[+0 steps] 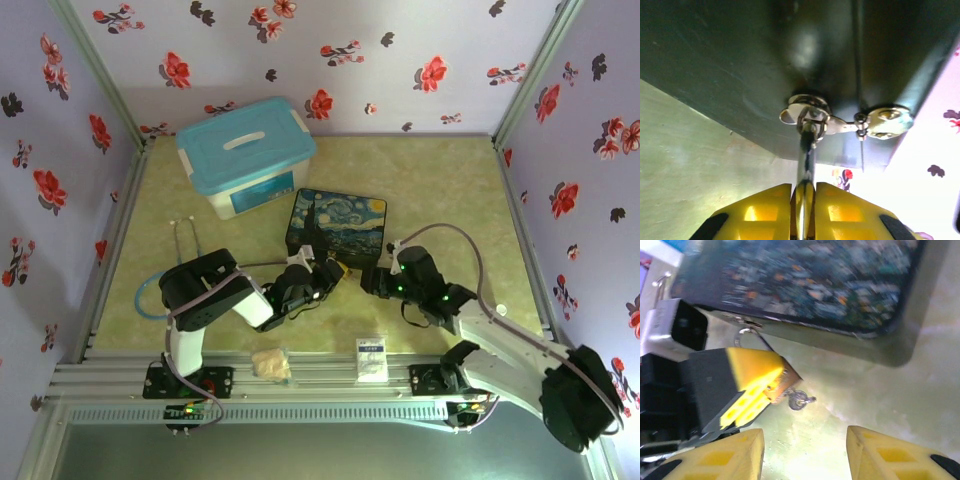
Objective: Unlock the padlock with the key
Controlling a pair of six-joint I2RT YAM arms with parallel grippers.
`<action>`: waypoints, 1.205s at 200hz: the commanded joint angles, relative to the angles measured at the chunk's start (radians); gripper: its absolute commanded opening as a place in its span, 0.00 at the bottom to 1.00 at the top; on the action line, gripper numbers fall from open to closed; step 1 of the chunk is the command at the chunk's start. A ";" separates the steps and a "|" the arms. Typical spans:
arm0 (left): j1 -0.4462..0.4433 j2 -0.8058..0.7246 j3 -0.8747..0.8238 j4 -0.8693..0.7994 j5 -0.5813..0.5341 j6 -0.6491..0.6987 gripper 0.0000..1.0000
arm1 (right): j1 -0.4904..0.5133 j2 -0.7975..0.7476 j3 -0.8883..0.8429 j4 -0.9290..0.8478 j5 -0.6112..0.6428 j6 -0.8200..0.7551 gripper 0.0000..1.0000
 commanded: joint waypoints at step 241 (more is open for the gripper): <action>0.034 -0.049 -0.047 -0.016 0.147 0.015 0.00 | 0.288 0.499 0.125 0.264 0.359 -0.456 0.14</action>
